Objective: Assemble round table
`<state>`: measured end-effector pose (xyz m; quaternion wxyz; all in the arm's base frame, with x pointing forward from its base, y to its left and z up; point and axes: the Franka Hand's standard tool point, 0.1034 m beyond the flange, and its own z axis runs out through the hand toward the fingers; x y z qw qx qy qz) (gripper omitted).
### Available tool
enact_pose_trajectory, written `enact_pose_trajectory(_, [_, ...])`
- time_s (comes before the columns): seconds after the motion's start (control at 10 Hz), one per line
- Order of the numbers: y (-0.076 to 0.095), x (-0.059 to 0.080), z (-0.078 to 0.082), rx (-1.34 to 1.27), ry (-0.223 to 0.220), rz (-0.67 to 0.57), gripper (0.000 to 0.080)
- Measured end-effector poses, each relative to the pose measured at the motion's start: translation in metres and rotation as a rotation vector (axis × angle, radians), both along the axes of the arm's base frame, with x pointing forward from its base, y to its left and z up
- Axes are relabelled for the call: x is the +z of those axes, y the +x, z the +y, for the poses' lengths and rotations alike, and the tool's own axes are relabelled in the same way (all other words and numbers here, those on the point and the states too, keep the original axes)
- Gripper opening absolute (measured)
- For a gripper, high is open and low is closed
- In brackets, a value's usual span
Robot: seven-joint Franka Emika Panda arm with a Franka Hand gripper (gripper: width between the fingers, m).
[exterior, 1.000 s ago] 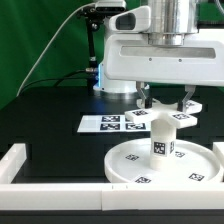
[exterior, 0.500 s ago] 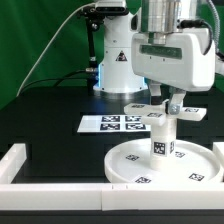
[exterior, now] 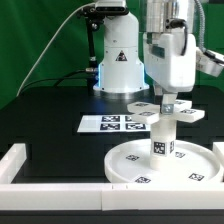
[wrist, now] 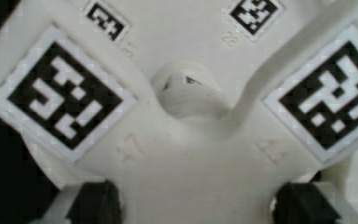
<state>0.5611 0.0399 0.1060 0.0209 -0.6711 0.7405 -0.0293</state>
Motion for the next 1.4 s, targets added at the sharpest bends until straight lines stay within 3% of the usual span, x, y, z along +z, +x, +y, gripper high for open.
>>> enact_pose_trajectory(0.2, [0.000,0.000,0.002,-0.324,0.026,-0.009,0.0422])
enact_pose_trajectory(0.6, [0.000,0.001,0.001,-0.319,0.031,-0.009,0.0423])
enact_pose_trajectory(0.7, [0.001,0.005,0.001,-0.178,0.027,-0.013,0.0585])
enact_pose_trajectory(0.8, [0.004,0.012,0.003,-0.080,0.028,-0.023,0.0631])
enact_pose_trajectory(1.0, [0.007,0.022,0.010,0.194,0.017,-0.039,0.0646])
enact_pose_trajectory(1.4, [0.006,0.021,0.011,0.483,-0.010,-0.036,0.0649])
